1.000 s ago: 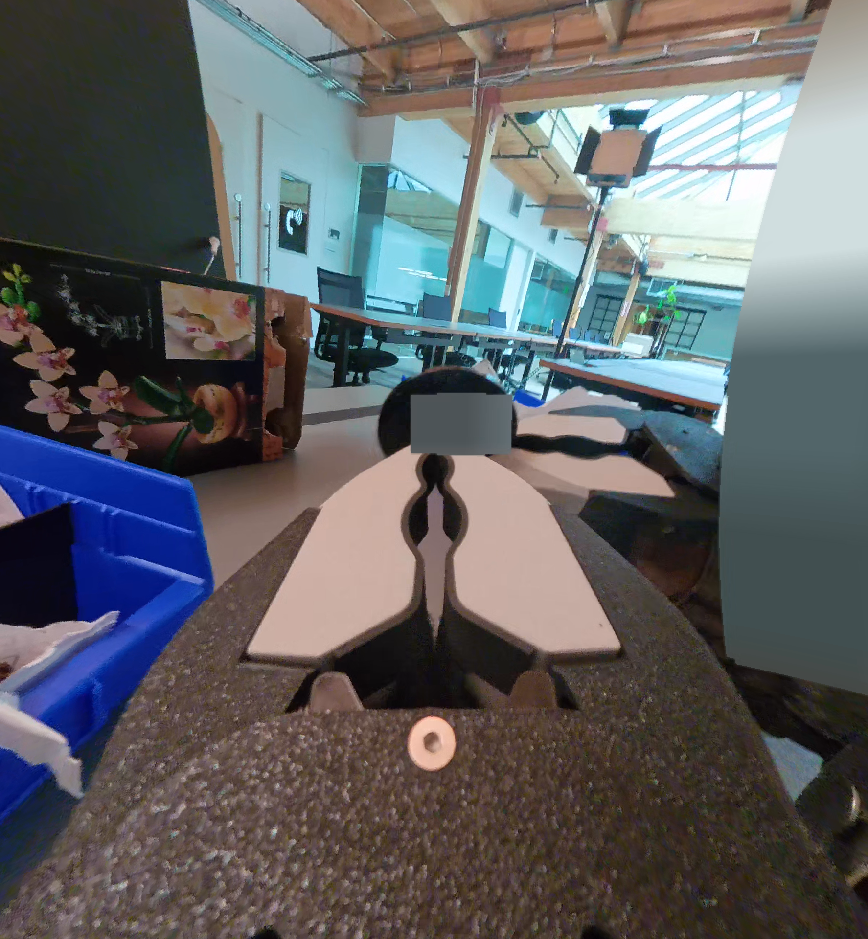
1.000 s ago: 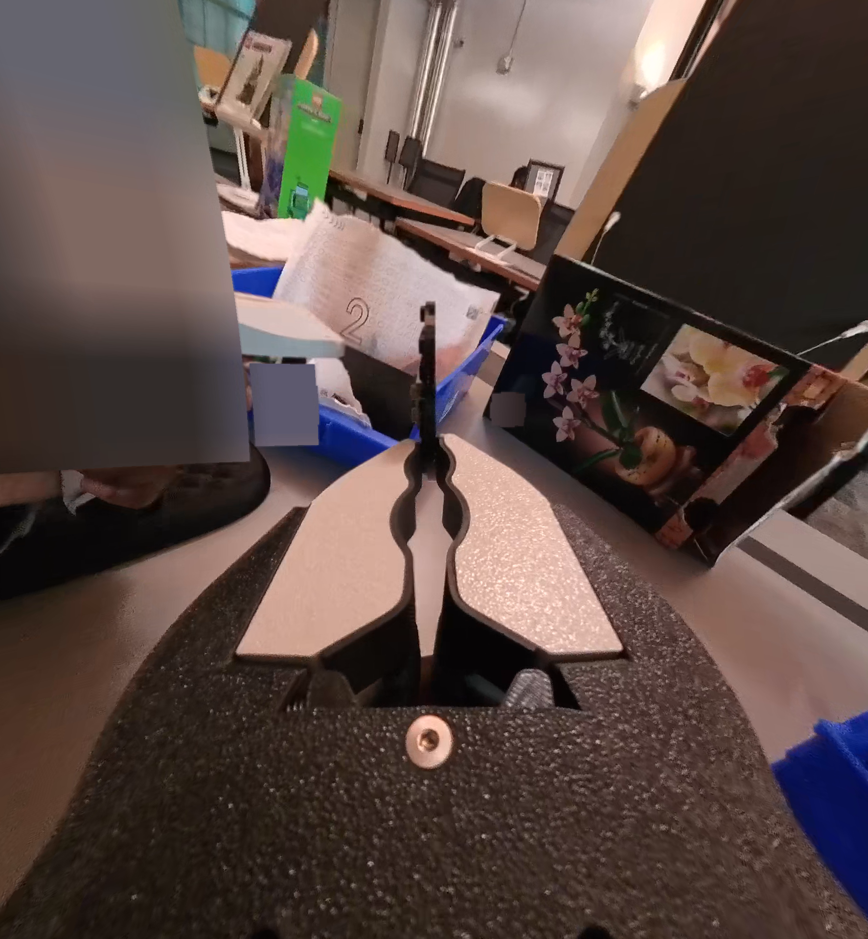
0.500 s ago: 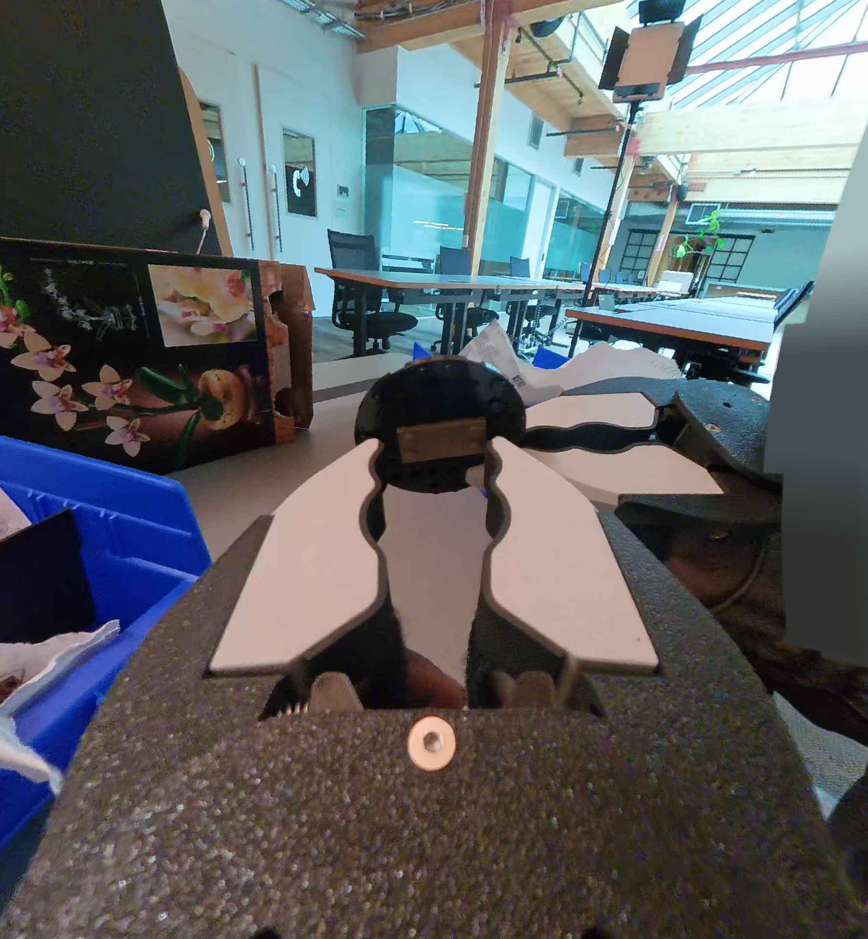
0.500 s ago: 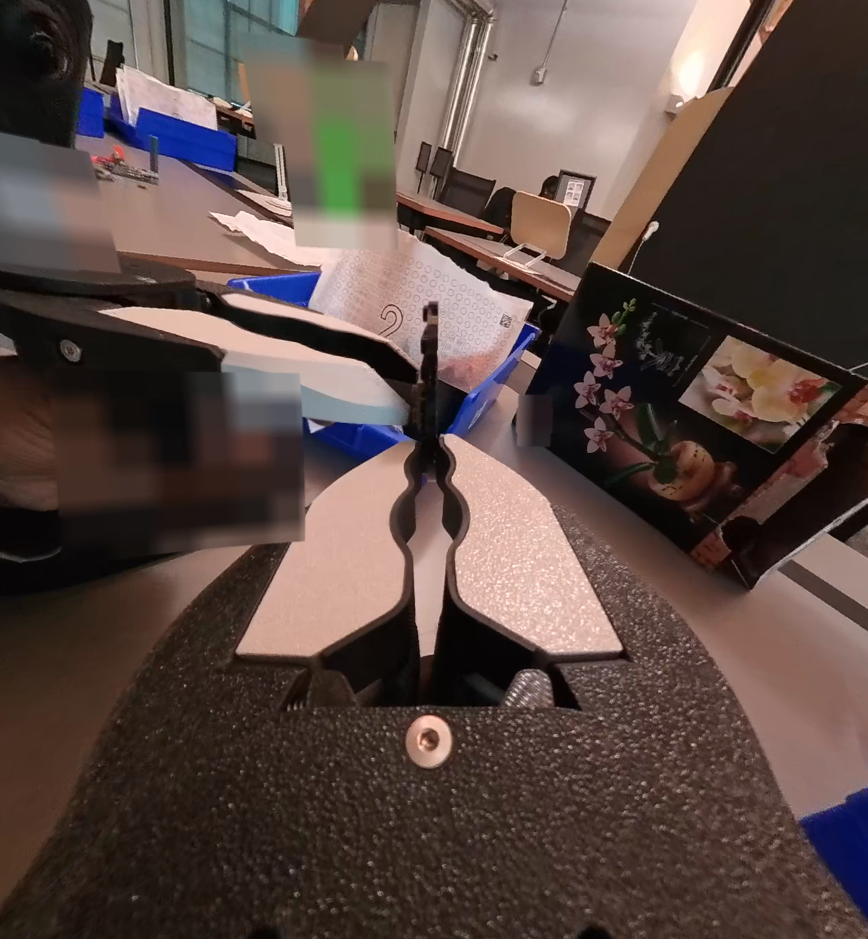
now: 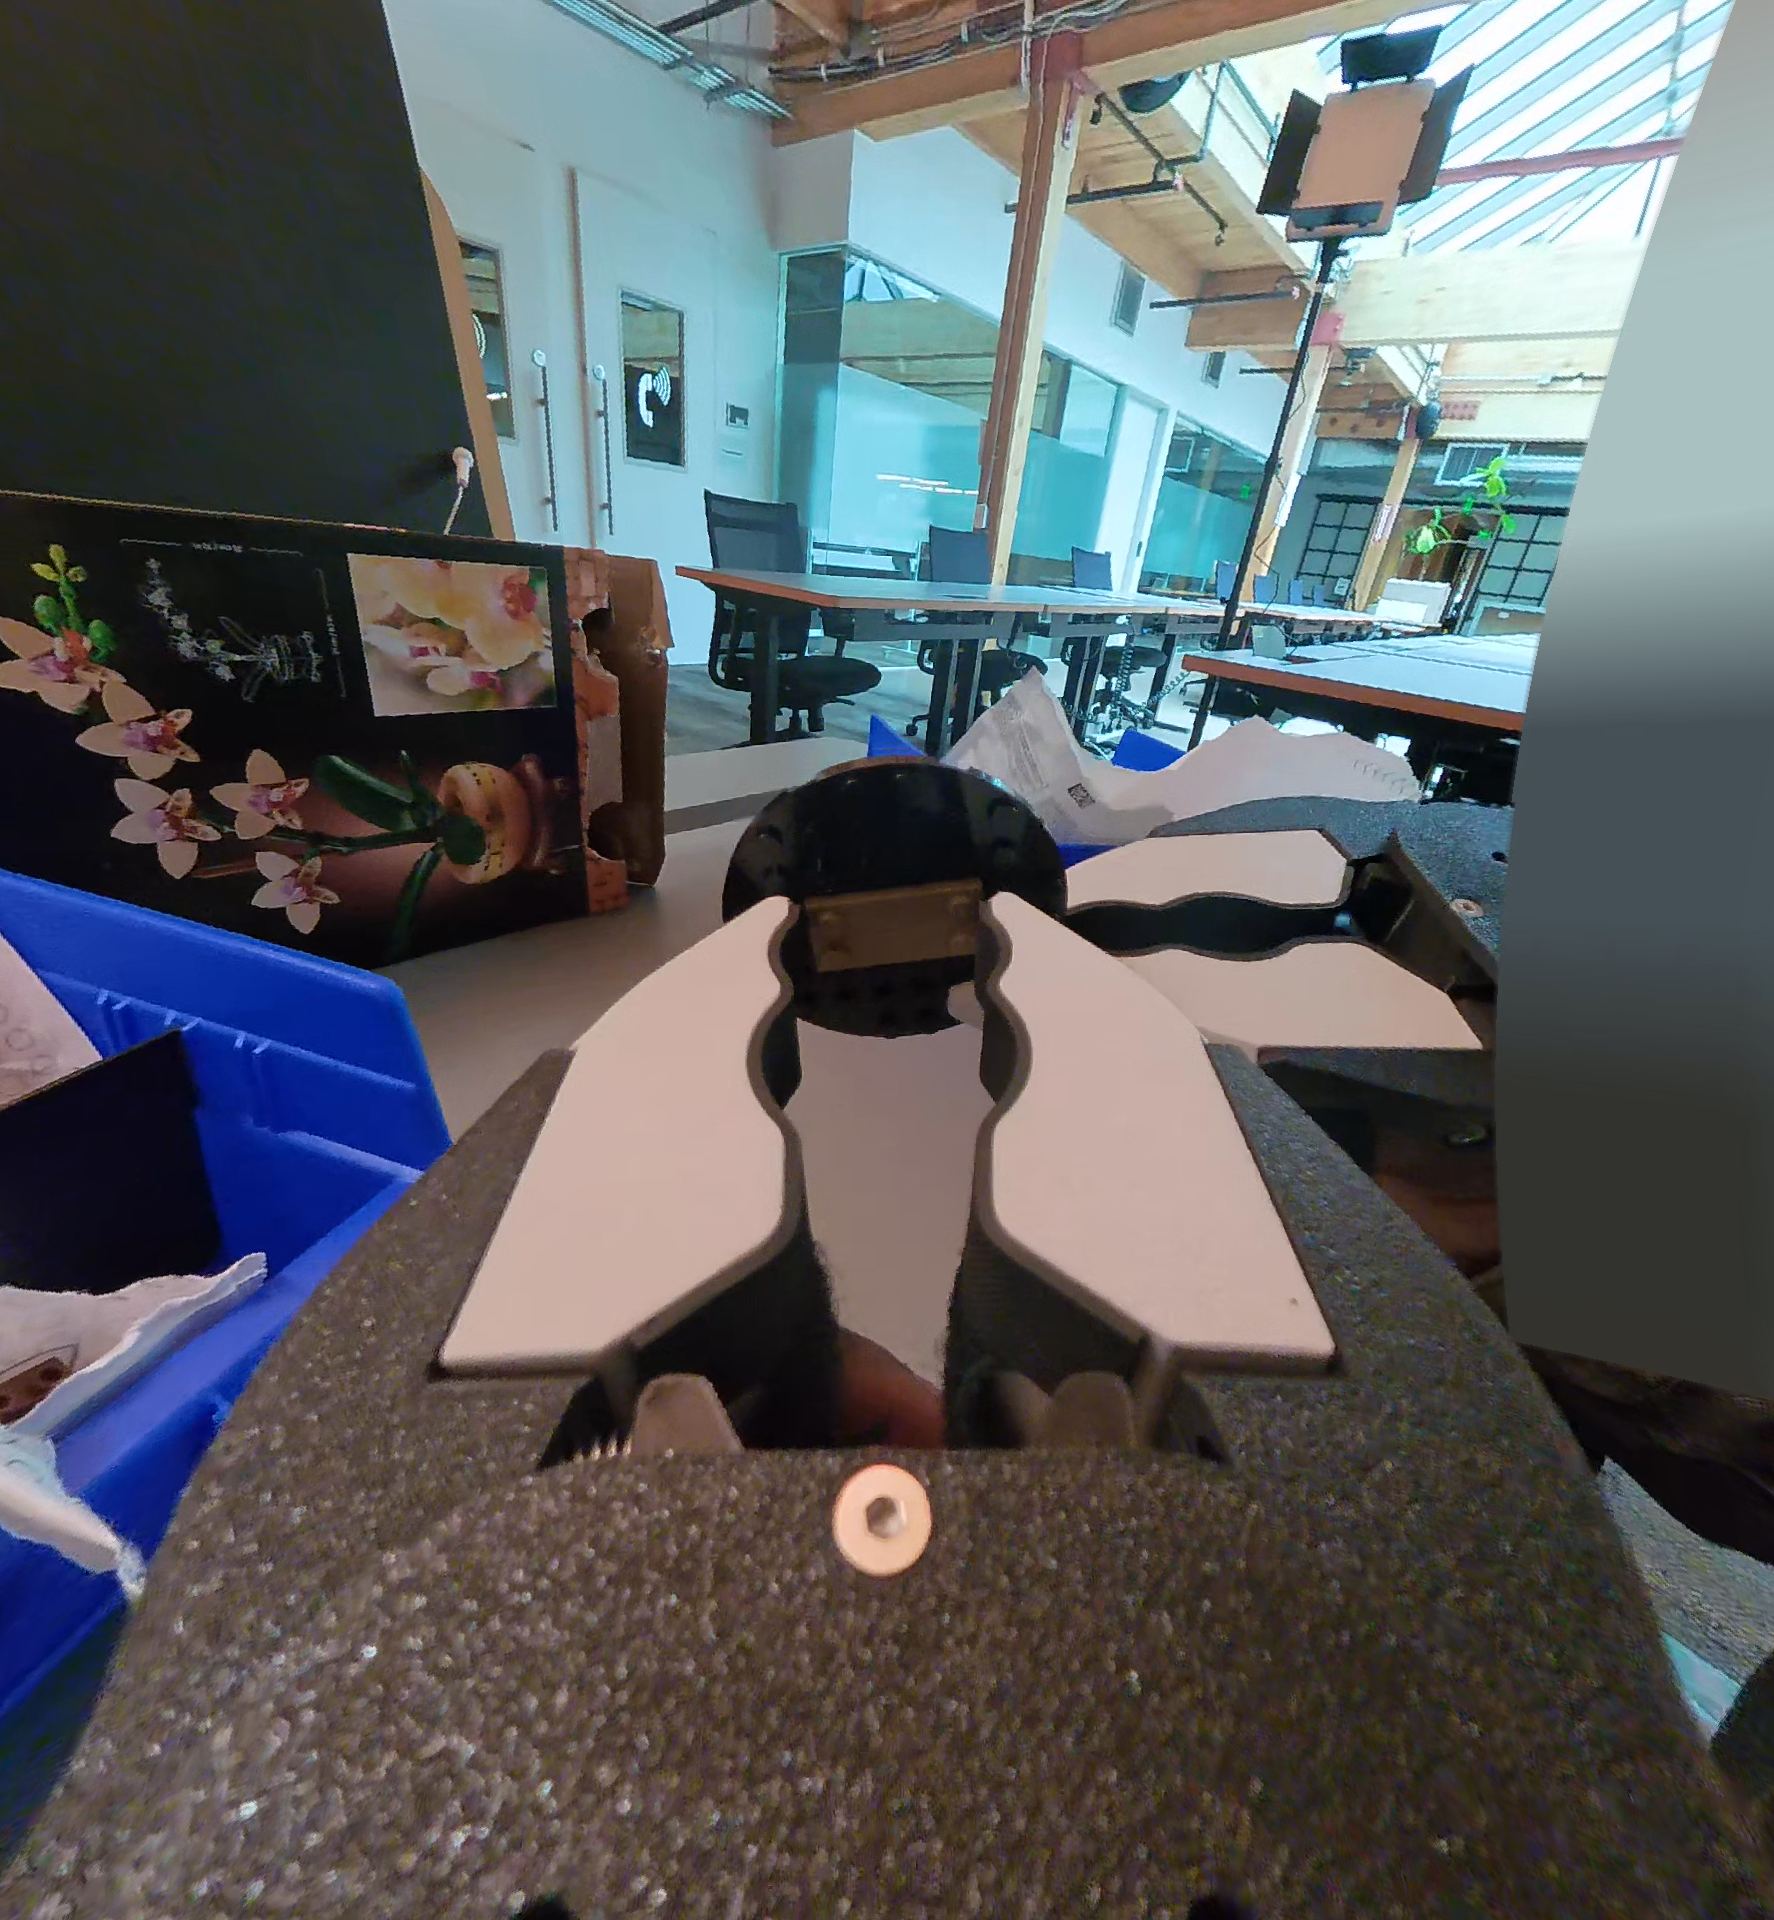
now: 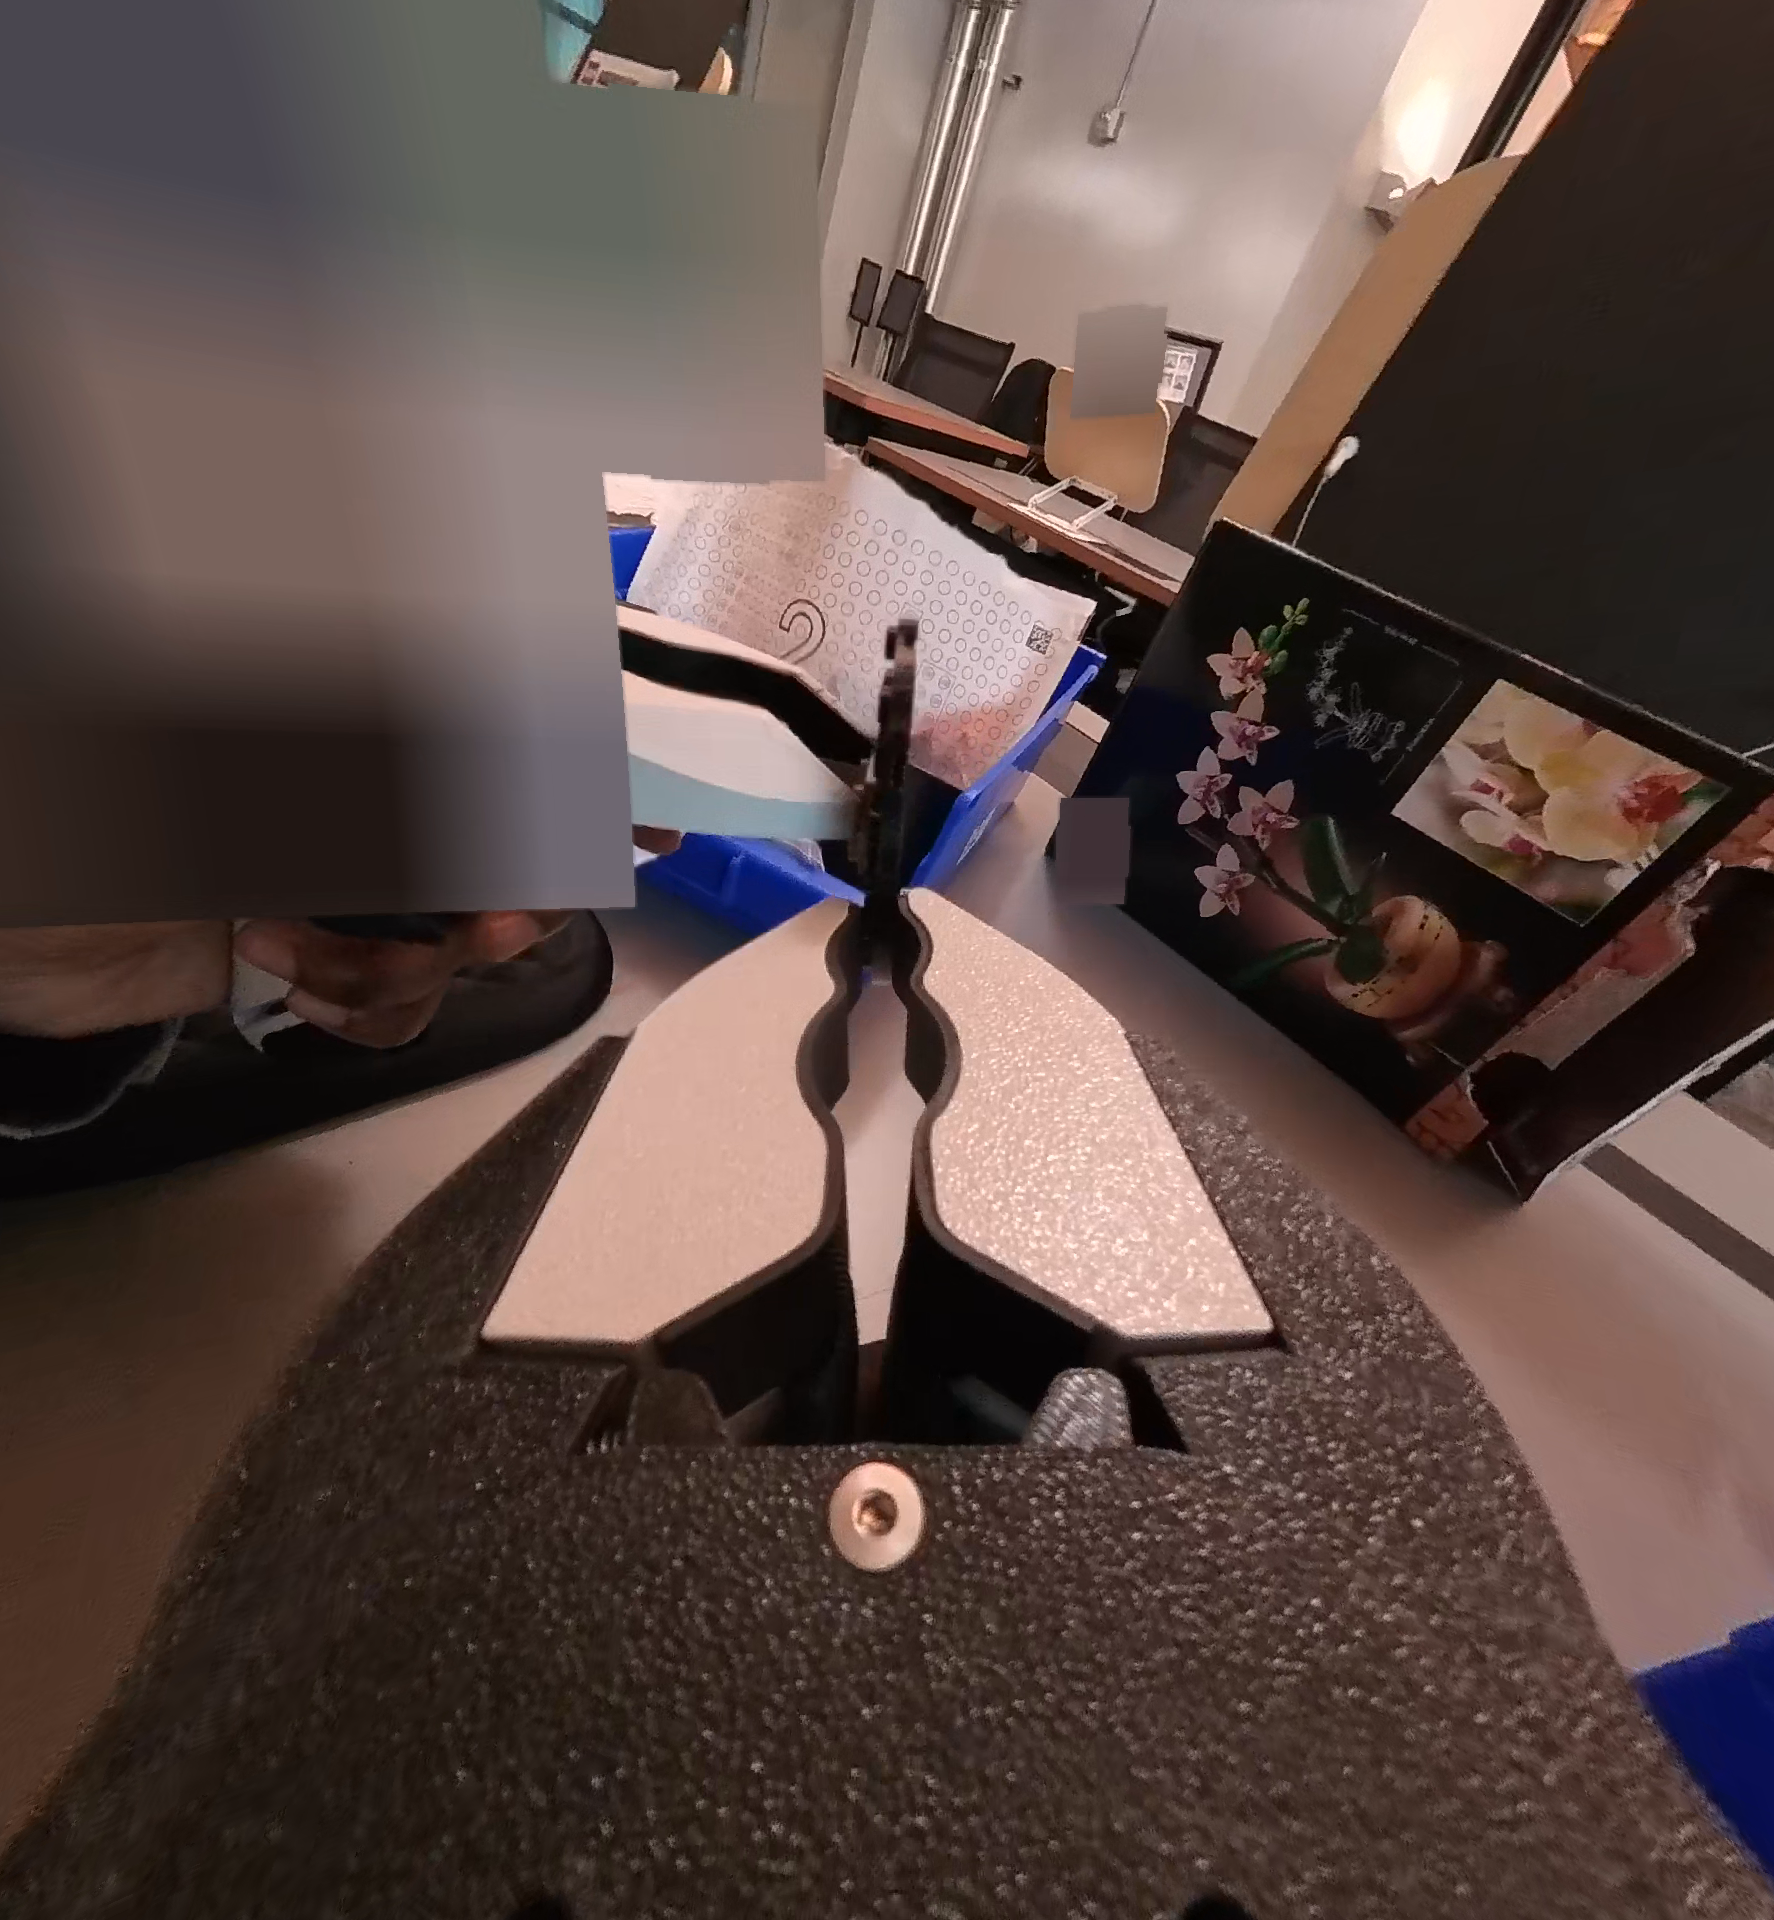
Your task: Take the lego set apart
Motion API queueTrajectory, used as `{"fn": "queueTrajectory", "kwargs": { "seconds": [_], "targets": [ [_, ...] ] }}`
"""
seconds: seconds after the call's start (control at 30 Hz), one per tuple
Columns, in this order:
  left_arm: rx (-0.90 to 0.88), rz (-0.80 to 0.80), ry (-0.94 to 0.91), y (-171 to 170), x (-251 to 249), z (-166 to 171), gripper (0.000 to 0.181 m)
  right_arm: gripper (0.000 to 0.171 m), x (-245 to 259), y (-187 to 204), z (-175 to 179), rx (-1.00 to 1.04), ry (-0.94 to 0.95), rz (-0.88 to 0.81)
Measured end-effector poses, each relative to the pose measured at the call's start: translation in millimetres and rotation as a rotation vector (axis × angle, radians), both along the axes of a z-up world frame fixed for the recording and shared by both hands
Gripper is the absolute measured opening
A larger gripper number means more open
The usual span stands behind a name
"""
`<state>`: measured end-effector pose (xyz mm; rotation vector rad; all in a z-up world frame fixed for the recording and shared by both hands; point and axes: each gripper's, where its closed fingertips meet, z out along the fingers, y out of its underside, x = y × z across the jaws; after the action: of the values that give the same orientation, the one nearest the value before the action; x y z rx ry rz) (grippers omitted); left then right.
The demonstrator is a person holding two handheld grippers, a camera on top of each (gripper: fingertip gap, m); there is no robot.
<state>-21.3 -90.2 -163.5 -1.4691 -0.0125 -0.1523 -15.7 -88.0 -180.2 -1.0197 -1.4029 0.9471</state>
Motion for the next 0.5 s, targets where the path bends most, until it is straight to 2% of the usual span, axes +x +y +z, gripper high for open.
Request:
{"fn": "queueTrajectory", "kwargs": {
  "seconds": [0.17, 0.43, 0.47, 0.5],
  "targets": [
    [0.002, -0.002, 0.018, -3, -1, -1, 0.03, 0.005, 0, -3, 0, 0.073, -0.013, 0.016],
    [0.041, -0.02, -0.07, -14, -3, 2, 0.027, 0.004, 1, -3, 2, 0.017, -0.013, -0.005],
    [0.074, -0.025, -0.088, -19, -4, 8, 0.0, 0.005, 2, 2, 0, 0.009, -0.022, -0.039],
    [0.092, -0.086, -0.084, -21, 5, 12, 0.0, 0.004, 1, 7, -5, -0.012, -0.053, -0.05]
  ]
}}
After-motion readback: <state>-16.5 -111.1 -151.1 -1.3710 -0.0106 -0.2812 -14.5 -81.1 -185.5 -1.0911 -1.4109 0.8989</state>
